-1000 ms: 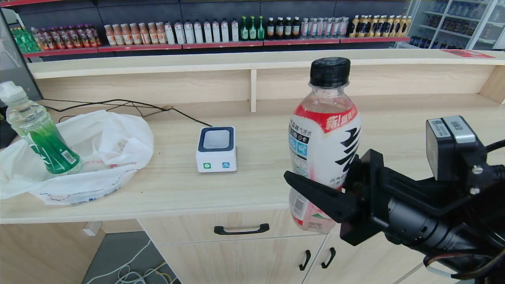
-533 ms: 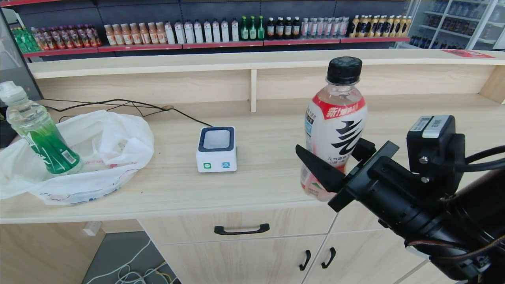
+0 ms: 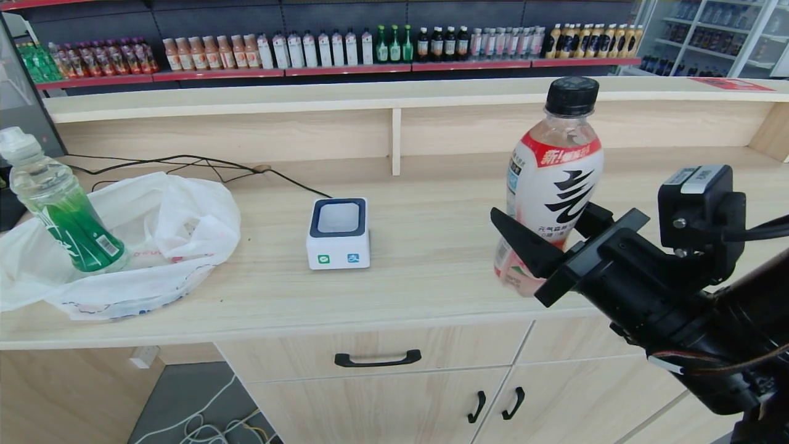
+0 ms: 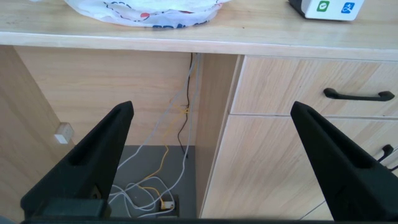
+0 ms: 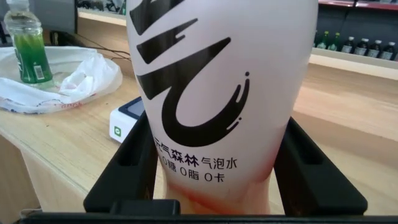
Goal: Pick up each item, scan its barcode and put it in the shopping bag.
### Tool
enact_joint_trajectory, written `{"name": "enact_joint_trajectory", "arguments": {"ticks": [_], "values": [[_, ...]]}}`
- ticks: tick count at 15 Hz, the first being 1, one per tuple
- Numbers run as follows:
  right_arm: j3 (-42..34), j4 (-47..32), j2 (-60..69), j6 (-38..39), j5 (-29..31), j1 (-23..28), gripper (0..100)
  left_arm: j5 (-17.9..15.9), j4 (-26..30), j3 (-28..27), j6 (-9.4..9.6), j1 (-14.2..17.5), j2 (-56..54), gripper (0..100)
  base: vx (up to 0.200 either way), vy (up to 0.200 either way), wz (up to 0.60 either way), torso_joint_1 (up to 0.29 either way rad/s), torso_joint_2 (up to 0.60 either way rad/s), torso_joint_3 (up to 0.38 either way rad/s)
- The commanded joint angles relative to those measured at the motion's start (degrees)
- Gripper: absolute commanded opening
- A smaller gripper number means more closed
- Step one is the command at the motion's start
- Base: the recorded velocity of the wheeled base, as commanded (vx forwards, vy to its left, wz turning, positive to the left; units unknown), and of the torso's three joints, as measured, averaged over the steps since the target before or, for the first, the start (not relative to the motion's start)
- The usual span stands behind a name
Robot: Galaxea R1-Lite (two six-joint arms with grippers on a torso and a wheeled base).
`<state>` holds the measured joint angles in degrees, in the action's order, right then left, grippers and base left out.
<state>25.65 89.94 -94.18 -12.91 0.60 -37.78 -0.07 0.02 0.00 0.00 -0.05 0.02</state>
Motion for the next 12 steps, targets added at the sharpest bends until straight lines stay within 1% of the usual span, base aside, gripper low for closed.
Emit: {"name": "enact_joint_trajectory", "arguments": {"ticks": [1, 8, 12], "values": [[0.0, 0.1, 0.3, 0.0, 0.0, 0.1, 0, 0.0, 0.0, 0.0, 0.00, 0.0, 0.0, 100, 0.000, 0.000, 0.00, 0.000, 0.00, 0.000], [1.5, 0.1, 0.0, 0.0, 0.0, 0.1, 0, 0.0, 0.0, 0.0, 0.00, 0.0, 0.0, 100, 0.000, 0.000, 0.00, 0.000, 0.00, 0.000], [1.2, 0.1, 0.2, -0.1, 0.0, 0.1, 0, 0.0, 0.0, 0.0, 0.00, 0.0, 0.0, 100, 0.000, 0.200, 0.00, 0.004, 0.00, 0.004]]}}
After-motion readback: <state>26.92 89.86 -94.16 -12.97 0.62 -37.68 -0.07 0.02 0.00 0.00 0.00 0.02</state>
